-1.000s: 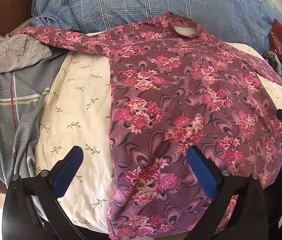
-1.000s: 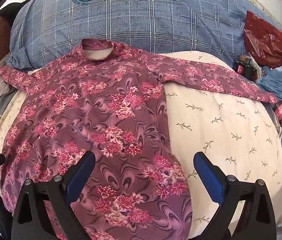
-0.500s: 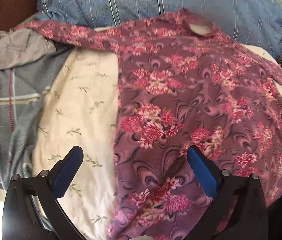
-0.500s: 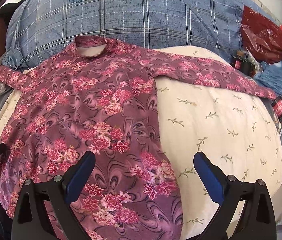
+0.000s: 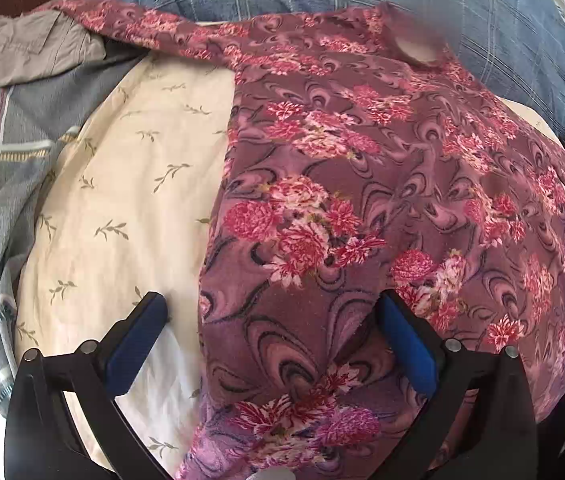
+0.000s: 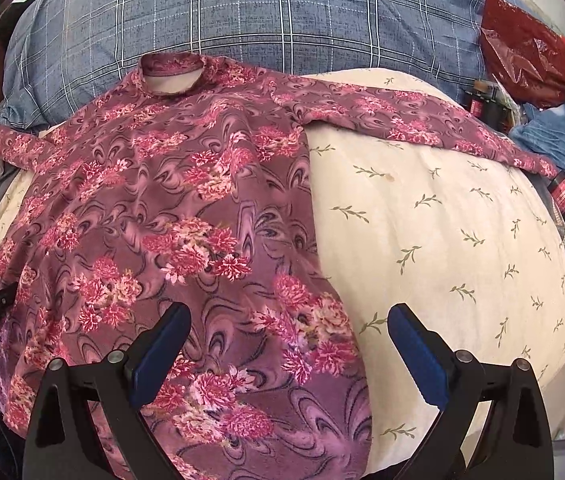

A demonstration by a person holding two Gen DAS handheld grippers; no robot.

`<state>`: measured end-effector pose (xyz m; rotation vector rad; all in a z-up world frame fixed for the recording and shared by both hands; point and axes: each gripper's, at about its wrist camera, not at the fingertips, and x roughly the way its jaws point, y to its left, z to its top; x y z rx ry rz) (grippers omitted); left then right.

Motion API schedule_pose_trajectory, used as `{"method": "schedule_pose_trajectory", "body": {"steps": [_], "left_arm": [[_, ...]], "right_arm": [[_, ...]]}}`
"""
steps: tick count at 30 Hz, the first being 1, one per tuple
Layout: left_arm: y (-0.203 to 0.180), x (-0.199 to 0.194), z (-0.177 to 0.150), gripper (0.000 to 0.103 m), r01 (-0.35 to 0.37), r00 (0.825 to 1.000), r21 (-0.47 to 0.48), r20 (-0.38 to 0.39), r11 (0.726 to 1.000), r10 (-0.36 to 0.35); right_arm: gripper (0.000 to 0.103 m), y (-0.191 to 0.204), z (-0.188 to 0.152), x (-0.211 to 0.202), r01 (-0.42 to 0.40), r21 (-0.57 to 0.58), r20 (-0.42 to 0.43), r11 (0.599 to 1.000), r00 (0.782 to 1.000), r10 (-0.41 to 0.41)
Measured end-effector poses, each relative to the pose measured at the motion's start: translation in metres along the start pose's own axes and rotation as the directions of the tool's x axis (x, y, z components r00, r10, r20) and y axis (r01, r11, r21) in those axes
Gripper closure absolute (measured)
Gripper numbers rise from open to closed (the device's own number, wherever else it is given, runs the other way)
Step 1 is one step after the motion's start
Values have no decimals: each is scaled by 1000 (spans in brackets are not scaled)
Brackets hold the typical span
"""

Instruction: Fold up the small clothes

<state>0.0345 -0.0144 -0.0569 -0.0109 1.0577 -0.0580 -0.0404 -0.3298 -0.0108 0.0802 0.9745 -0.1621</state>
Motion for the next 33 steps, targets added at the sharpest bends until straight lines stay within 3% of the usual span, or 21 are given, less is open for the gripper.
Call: {"method": "schedule_pose_trajectory", "body": {"steps": [3, 9, 15, 21, 25, 33], "left_arm": [[1, 0, 1, 0, 2, 1000, -3, 7, 1000, -2], [2, -5, -9, 0, 9, 994, 8, 106, 1000, -10], [2, -12, -8, 0, 34, 998, 13, 60, 999, -35], [-15, -47, -21, 0, -15, 992, 143, 127, 990, -3], [-20, -68, -28, 0, 2, 983, 160, 180, 987, -31], [-28, -90, -42, 0, 28, 977, 176, 203, 984, -64]], "right_arm": [[3, 4, -1, 1, -1, 5, -5, 1000, 1000, 1], [3, 6, -3, -8, -10, 2, 30, 1000, 1000, 10], [3, 5, -3, -22, -8, -11, 72, 1000, 997, 8], [3, 7, -7, -30, -6, -13, 81, 1000, 997, 7], [3, 8, -12, -33, -4, -20, 85, 1000, 996, 6], [3, 7, -29, -52, -13, -24, 113, 1000, 993, 16]]}}
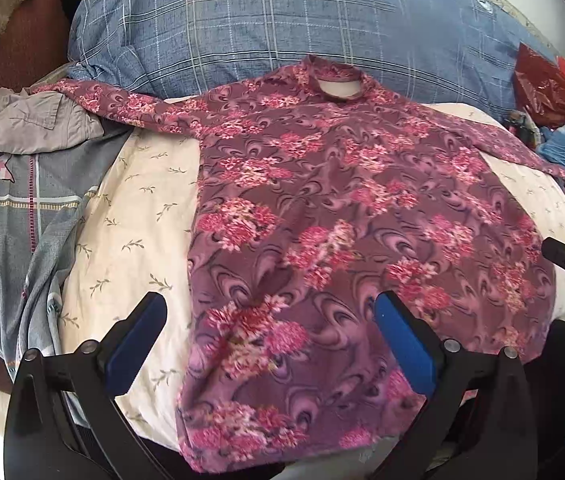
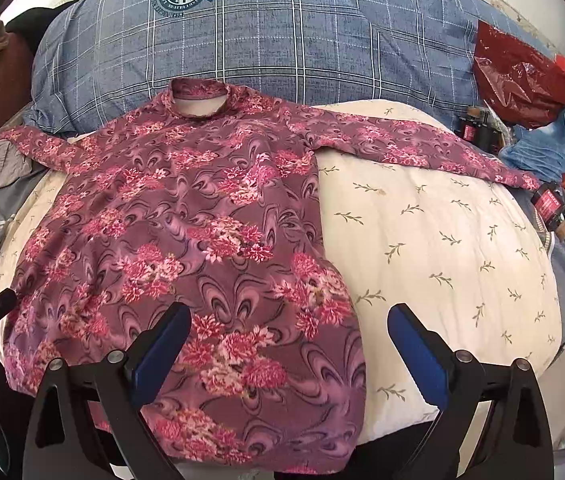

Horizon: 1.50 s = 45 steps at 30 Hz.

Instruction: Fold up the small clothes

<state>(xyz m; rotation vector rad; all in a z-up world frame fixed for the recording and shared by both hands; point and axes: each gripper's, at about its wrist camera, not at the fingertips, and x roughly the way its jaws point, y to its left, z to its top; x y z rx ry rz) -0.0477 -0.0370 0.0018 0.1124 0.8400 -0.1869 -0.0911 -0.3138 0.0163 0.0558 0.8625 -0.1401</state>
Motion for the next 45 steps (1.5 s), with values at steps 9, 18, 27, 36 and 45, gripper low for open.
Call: {"method": "schedule_pose_trajectory", "body": {"steps": [9, 18, 27, 36, 45], "left_arm": [[-12, -16, -9, 0, 15, 1000, 33, 22, 999, -16], [-17, -18, -13, 0, 8, 1000, 42, 22, 999, -9], [-15, -11, -10, 0, 23, 1000, 42, 0, 999, -23], [21, 14, 7, 0, -7, 997, -54, -78, 999, 3], [65, 38, 8, 0, -93, 983, -126, -172, 988, 71]], "right_arm": [[4, -3, -16, -18, 19, -20, 24, 1000, 1000, -19], [4, -5, -20, -25, 11, -4, 42, 1000, 999, -11], [5, -1, -16, -18, 3, -13, 31, 1000, 1000, -3], [5, -15, -8, 6, 0, 24, -13, 1000, 1000, 1], [5, -29, -6, 36, -2, 65, -83, 998, 997, 7]]}}
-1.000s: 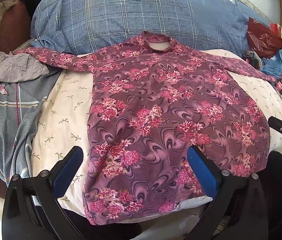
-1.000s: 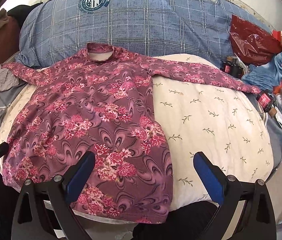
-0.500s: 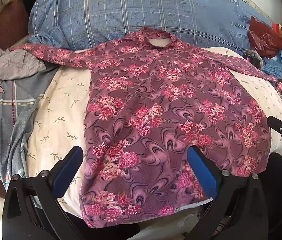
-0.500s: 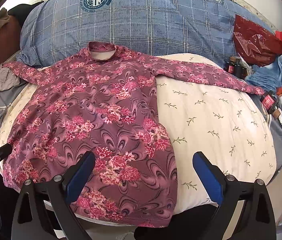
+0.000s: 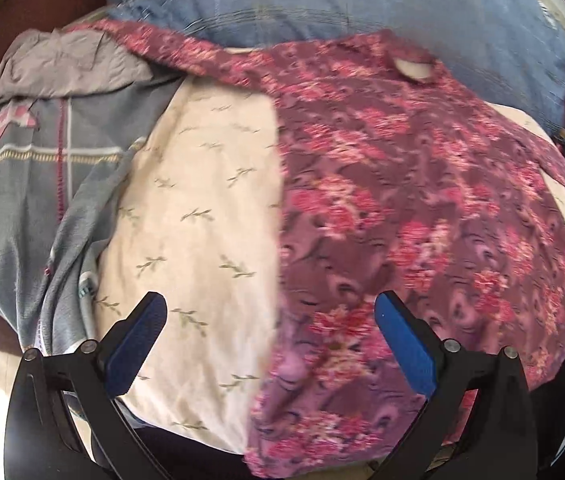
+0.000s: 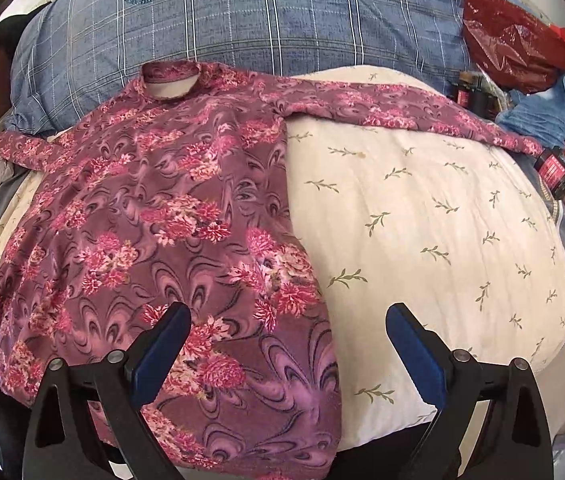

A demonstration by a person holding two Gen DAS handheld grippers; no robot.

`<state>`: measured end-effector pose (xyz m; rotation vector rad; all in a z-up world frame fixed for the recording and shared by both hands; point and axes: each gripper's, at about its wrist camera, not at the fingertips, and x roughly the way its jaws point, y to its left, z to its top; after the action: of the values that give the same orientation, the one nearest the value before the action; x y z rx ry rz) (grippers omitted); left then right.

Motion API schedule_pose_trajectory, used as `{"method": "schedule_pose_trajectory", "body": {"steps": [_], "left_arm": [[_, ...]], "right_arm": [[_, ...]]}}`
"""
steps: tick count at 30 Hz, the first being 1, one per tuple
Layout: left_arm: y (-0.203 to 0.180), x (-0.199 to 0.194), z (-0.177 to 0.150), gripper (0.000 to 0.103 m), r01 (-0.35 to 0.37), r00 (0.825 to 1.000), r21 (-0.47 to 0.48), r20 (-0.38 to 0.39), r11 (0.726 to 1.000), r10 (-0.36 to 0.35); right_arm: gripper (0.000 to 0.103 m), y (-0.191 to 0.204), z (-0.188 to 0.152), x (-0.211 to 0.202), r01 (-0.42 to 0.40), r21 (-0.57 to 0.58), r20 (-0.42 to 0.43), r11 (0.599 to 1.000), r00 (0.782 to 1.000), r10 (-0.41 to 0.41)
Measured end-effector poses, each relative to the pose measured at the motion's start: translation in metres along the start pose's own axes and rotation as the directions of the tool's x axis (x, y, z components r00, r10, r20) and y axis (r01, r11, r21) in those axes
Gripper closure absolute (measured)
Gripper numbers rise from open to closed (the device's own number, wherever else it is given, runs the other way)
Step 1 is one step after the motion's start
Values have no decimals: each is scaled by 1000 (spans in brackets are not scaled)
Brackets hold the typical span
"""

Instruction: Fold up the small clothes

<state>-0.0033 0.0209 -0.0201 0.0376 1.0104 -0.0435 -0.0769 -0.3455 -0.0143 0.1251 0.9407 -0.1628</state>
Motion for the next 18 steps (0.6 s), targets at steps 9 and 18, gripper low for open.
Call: {"method": "schedule_pose_trajectory", "body": {"steps": [9, 18], "left_arm": [[-10, 1, 6, 0, 21, 1000, 16, 11, 1000, -21], [-36, -1, 6, 0, 43, 999, 75, 24, 996, -45]], "right_arm": [[5, 5, 3, 0, 1, -12, 3, 1000, 1000, -1], [3, 10, 8, -8, 4, -28, 32, 1000, 999, -3]]}}
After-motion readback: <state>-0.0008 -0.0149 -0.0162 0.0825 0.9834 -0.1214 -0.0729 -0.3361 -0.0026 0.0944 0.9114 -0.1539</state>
